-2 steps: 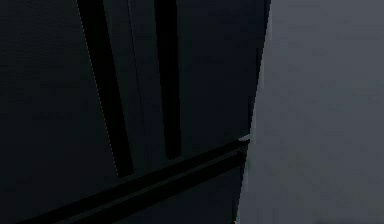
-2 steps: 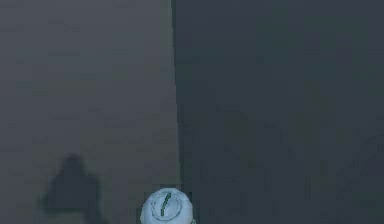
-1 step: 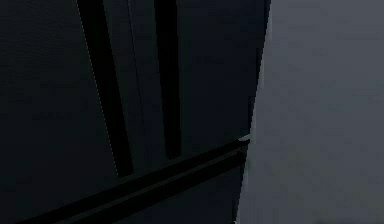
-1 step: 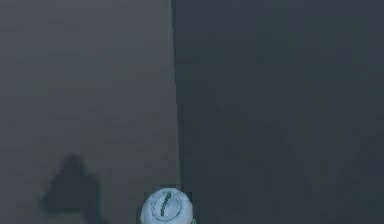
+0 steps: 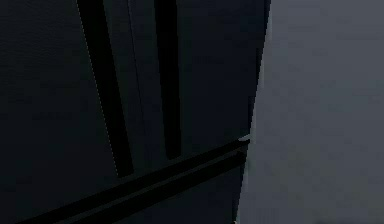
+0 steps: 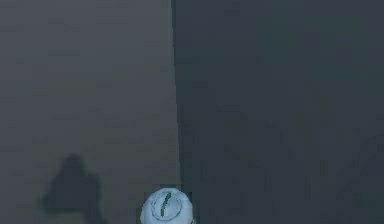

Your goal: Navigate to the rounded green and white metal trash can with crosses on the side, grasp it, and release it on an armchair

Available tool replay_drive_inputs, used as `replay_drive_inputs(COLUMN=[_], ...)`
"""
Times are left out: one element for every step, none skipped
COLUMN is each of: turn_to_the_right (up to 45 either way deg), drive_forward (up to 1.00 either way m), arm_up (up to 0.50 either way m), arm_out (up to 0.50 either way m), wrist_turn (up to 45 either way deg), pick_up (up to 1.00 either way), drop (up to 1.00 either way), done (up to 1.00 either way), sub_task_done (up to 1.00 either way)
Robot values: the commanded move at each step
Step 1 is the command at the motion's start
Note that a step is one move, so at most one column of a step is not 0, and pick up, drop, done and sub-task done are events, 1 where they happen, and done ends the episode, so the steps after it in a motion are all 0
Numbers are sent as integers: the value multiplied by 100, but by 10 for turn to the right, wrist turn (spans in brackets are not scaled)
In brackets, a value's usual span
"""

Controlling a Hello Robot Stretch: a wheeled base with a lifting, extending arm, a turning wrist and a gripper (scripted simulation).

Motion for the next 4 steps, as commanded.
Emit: replay_drive_inputs(turn_to_the_right=[0,0,0,0], drive_forward=[0,0,0,0], arm_up=[0,0,10,50], arm_out=[0,0,0,0], wrist_turn=[150,0,0,0], pick_up=[0,100,0,0], drop=[0,0,0,0], done=[0,0,0,0], sub_task_done=[0,0,0,0])
